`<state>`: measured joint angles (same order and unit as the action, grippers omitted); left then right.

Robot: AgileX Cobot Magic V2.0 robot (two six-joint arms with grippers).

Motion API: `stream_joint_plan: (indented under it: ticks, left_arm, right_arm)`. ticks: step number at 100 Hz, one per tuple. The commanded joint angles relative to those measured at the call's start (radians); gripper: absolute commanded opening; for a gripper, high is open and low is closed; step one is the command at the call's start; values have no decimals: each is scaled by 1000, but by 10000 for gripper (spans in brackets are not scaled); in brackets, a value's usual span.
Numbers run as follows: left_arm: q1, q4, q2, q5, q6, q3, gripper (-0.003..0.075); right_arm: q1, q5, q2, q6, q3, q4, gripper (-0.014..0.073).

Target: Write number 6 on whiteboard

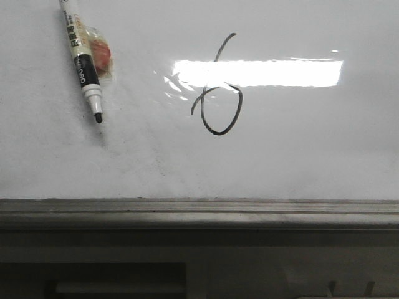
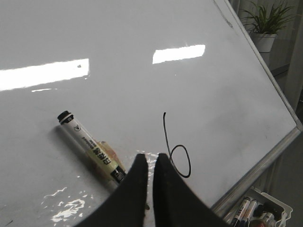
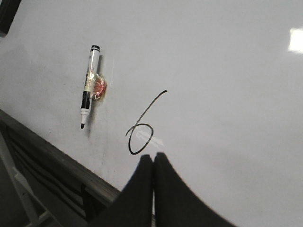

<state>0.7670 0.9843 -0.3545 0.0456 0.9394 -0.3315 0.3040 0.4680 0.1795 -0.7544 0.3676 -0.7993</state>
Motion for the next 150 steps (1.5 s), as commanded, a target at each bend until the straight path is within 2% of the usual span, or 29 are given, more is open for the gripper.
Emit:
stream_joint_plan:
  ticks: [1,12,31,54,135,144,150]
  left_arm:
    - [0,-15,82,-33,3,24,-20]
    - [0,-13,206,-37,3,88,-20]
    - [0,5,337,-65,3,122,-20]
    - [0,25,343,-78,1,122,-20]
    - [0,45,343,-78,1,129,-20]
    - [0,-15,343,-74,-6,137,-20]
    - [-7,-124,343,-70,-35,147,-20]
  right_arm:
    - [-4,-96,-103,-16,-49,-26,-65]
    - [-4,-107,-212,-16,-131,-27,-65]
    - [-4,-148,-186,-16,-151,-55,-65]
    - [-4,-186,-186,-16,-152,-55,-65]
    - [-4,-184,-186,-16,-153,-55,-65]
    - [-4,-184,-186,-16,-153,-55,-65]
    - [-4,-184,-186,-16,-153,-55,-65]
